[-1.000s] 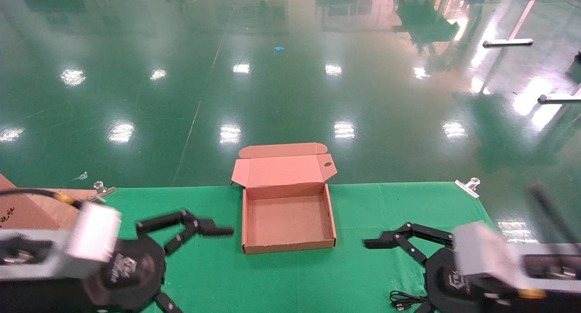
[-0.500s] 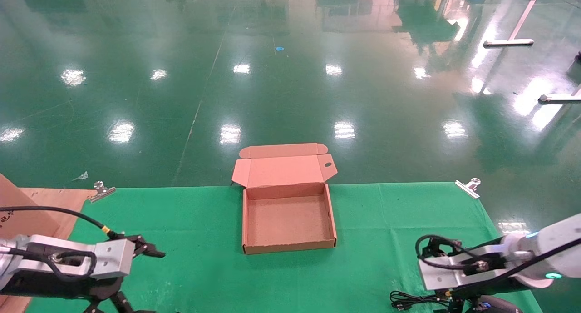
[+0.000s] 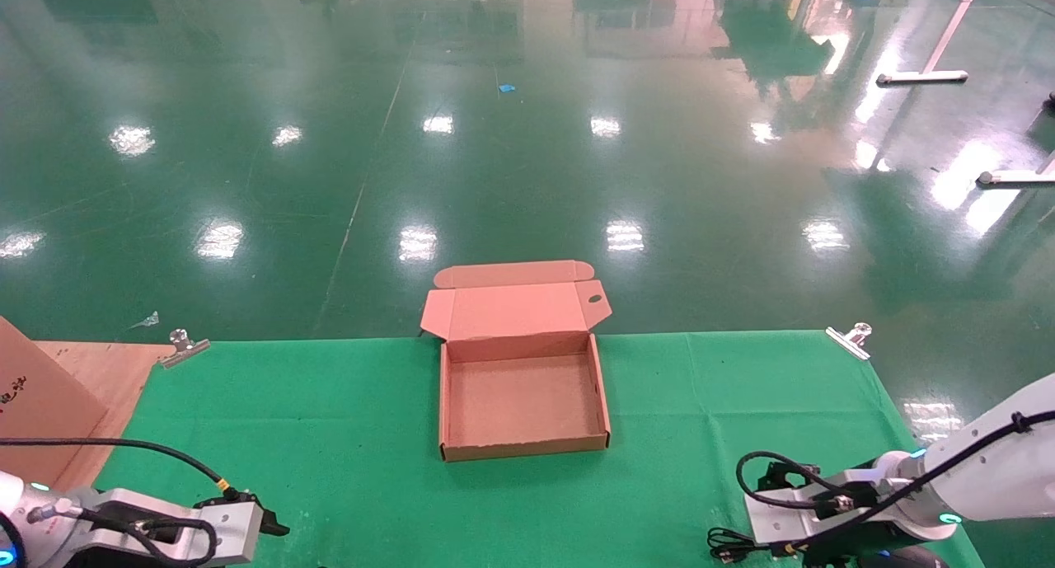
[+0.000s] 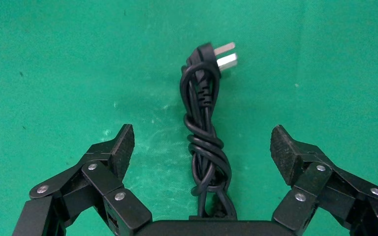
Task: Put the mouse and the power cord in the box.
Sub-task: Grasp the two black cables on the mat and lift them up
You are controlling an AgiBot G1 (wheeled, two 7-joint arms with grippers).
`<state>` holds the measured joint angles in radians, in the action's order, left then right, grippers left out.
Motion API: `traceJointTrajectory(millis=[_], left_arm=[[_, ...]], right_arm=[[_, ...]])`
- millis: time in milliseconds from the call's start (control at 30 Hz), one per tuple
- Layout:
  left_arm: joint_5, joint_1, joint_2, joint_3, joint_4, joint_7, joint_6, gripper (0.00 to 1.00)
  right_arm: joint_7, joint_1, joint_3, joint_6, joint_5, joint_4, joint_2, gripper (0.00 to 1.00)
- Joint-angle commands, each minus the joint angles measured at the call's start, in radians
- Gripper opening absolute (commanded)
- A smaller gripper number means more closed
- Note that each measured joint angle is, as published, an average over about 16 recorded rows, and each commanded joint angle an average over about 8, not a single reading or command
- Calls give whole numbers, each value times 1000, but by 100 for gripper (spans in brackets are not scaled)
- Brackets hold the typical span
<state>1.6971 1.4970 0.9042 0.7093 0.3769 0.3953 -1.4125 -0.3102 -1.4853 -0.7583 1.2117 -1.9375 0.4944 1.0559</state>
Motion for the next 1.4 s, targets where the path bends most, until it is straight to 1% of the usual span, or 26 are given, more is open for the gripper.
traceJointTrajectory(millis=[33,333,633,667,700,733,767,900,933,967,1000,1033,1400], left_arm=[[4,-3,14,2,-34,14,15,100],[35,8,60,21,-136,74,64,100],[40,4,96,23,-222,123,115,100],[40,4,99,23,-230,129,118,100],[40,4,101,22,-238,134,121,95],[40,4,104,22,-245,139,124,89],[40,5,106,23,-251,144,127,79],[44,11,112,25,-273,164,137,29],[45,13,113,25,-278,170,141,17],[46,15,114,26,-282,174,144,9],[47,17,114,26,-287,179,148,2],[47,19,115,26,-291,182,153,0],[47,32,124,25,-335,207,182,0]], right_arm=[[-30,-10,1,-13,3,-51,15,100],[-148,-25,6,-53,19,-206,73,100],[-223,-49,16,-97,32,-322,103,100],[-229,-52,17,-100,34,-333,106,98],[-235,-54,19,-101,37,-343,108,90],[-241,-57,20,-102,39,-352,110,79],[-247,-59,22,-103,42,-361,112,67],[-270,-67,28,-103,51,-390,118,17],[-276,-69,30,-103,53,-396,119,7],[-282,-72,31,-103,55,-402,120,2],[-288,-74,31,-103,56,-407,122,0],[-293,-76,32,-102,57,-412,123,0],[-331,-89,37,-98,65,-457,129,0]])
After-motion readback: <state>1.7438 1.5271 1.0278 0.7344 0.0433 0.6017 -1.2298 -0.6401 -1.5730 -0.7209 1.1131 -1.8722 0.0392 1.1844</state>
